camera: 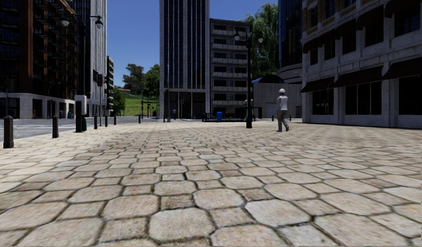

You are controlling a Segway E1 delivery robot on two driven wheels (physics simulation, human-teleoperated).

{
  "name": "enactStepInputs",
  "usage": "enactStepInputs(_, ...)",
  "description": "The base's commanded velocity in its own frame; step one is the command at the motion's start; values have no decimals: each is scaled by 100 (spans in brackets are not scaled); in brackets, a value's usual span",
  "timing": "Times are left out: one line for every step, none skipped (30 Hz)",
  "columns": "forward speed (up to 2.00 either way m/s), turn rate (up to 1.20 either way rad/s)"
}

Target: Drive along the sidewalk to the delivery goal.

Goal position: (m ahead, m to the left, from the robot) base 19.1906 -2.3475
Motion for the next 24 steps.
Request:
enactStepInputs(200,0)
enactStepInputs(200,0)
enactStepInputs(200,0)
enactStepInputs(200,0)
enactStepInputs(200,0)
enactStepInputs(200,0)
enactStepInputs(200,0)
enactStepInputs(200,0)
enactStepInputs(200,0)
enactStepInputs(200,0)
enactStepInputs(200,0)
enactStepInputs(200,0)
enactStepInputs(200,0)
enactStepInputs(200,0)
enactStepInputs(200,0)
enactStepInputs(200,0)
enactStepInputs(200,0)
enactStepInputs(200,0)
enactStepInputs(200,0)
enactStepInputs(200,0)
enactStepInputs(200,0)
enactStepInputs(200,0)
enactStepInputs(200,0)
enactStepInputs(200,0)
